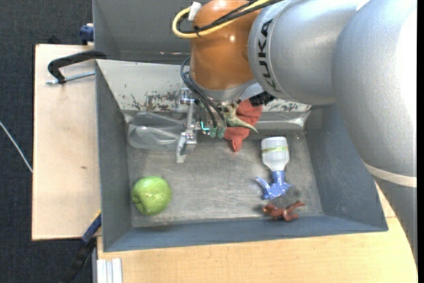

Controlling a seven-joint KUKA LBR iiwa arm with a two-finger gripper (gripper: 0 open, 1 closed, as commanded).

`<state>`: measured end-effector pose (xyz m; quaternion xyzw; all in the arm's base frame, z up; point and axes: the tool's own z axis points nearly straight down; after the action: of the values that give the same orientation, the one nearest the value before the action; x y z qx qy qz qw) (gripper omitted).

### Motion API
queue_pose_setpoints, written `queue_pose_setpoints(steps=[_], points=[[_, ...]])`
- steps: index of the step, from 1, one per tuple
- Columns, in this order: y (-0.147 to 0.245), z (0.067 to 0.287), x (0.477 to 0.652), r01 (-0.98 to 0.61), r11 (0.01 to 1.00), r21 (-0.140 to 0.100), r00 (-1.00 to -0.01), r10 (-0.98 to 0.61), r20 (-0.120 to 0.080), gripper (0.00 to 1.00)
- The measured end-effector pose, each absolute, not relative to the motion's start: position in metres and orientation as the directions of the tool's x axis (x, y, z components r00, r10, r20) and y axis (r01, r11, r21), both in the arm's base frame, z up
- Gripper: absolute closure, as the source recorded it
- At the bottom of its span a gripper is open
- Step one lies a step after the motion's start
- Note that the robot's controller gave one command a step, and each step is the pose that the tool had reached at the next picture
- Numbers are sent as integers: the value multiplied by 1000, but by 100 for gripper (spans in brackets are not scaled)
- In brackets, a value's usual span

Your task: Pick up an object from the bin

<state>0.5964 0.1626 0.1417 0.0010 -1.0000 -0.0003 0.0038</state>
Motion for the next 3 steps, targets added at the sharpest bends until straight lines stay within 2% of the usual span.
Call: queue_pose_setpoints(steps=[1, 2, 3], points=[[162, 147, 598, -1, 1000, 2, -1000, -1, -1, 0], [163, 142, 600, -133, 991, 1, -991, -133, -1, 0], [192, 128, 582, -385, 923, 0, -923, -385, -3, 0]])
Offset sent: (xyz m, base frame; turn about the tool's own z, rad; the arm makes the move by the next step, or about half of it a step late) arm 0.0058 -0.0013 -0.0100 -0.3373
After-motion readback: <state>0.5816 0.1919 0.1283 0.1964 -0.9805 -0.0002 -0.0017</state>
